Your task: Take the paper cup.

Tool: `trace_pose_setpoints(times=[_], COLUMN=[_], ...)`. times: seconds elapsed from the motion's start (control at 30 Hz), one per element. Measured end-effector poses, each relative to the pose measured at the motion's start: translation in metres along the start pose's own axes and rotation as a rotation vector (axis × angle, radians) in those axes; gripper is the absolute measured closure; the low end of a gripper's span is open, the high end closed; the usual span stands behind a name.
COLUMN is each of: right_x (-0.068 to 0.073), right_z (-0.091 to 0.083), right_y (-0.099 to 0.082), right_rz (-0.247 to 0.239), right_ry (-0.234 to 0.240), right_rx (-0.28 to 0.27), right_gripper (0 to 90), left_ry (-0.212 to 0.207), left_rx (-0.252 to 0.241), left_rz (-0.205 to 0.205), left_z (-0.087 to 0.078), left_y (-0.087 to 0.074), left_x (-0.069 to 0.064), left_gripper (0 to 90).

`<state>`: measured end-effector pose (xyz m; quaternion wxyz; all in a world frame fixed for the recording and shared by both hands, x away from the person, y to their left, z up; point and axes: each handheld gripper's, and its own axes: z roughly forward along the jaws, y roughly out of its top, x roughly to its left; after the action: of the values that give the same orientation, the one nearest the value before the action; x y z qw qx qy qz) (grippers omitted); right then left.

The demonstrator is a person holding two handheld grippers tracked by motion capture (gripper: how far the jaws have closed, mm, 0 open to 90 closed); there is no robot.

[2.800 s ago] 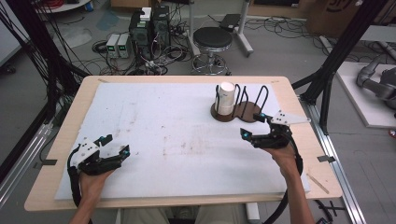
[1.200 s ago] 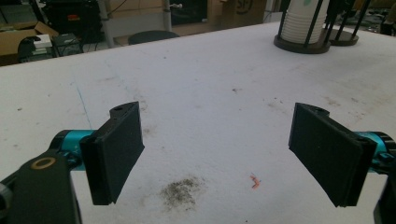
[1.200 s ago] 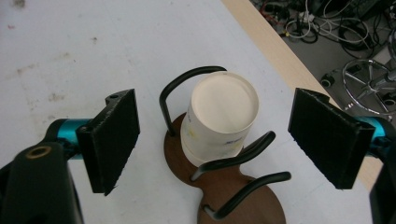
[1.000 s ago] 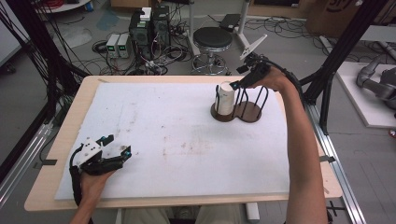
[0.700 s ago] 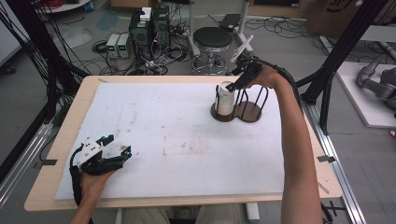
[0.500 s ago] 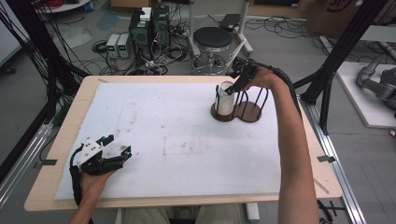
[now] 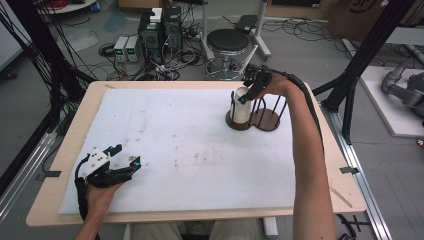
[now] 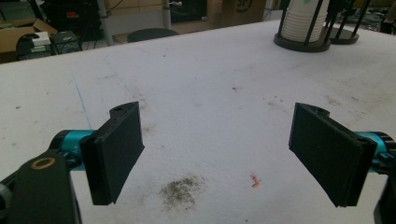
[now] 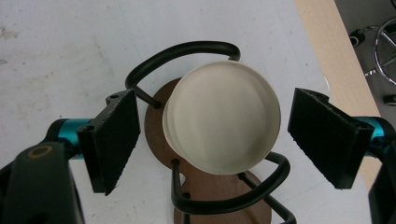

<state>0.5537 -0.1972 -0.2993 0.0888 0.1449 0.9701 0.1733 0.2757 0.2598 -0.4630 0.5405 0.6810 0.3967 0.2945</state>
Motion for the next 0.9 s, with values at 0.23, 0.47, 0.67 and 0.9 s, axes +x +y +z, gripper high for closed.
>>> trace_pose_setpoints(times=[0.23,0.47,0.67,0.9], right_x=[-0.003,-0.004,-0.005,-0.006], right_z=[0.01,0.018,0.019,0.016], right_y=[-0.002,0.0,0.0,-0.001], right_rz=[0.006,-0.003,0.001,0.014], right_ry=[0.017,0.035,0.038,0.035], right_rx=[0.04,0.063,0.06,0.063], right_gripper=[18.5,24.2,27.6,33.0], left_ry=[-0.001,-0.003,-0.003,-0.001], left_rx=[0.002,0.006,0.005,0.008], left_rz=[0.001,-0.007,-0.007,-0.002], left_z=[0.0,0.001,0.001,0.001], left_y=[0.0,0.0,0.0,0.0], left_x=[0.0,0.001,0.001,0.0], left_gripper=[17.5,17.3,17.3,17.3])
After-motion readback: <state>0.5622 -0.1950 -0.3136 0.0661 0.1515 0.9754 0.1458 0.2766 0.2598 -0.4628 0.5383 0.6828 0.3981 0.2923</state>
